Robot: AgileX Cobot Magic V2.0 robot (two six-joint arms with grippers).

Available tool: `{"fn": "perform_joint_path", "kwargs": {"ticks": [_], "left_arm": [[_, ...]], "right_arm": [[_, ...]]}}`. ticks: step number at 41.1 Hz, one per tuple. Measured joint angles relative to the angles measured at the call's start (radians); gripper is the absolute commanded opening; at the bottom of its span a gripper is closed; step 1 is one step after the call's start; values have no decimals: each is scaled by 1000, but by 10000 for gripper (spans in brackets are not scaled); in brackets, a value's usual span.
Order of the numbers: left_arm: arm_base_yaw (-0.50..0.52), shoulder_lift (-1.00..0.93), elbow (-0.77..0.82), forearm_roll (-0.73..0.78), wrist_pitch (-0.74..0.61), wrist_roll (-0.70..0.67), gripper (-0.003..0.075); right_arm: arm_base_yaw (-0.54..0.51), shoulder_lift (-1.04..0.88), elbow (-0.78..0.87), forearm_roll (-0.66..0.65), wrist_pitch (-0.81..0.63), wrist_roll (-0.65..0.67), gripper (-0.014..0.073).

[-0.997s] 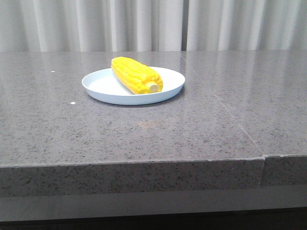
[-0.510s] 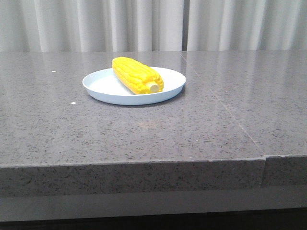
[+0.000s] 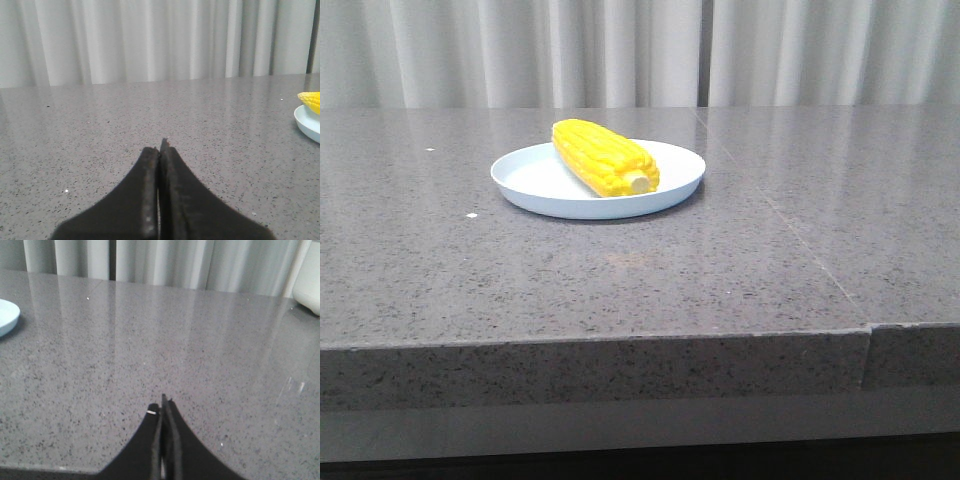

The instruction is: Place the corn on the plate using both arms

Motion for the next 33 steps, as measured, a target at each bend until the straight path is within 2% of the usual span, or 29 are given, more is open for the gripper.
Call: {"fn": "perform_joint_path", "kwargs": {"ticks": [6, 21, 33], "left_arm": [[0, 0, 0, 0, 0, 0, -20], [0, 0, 0, 0, 0, 0, -20], [0, 0, 0, 0, 0, 0, -20]], "right_arm": [[0, 0, 39, 0, -61, 0, -120], [0, 0, 39, 15, -79, 5, -120], [23, 0, 39, 9, -94, 93, -120]]}}
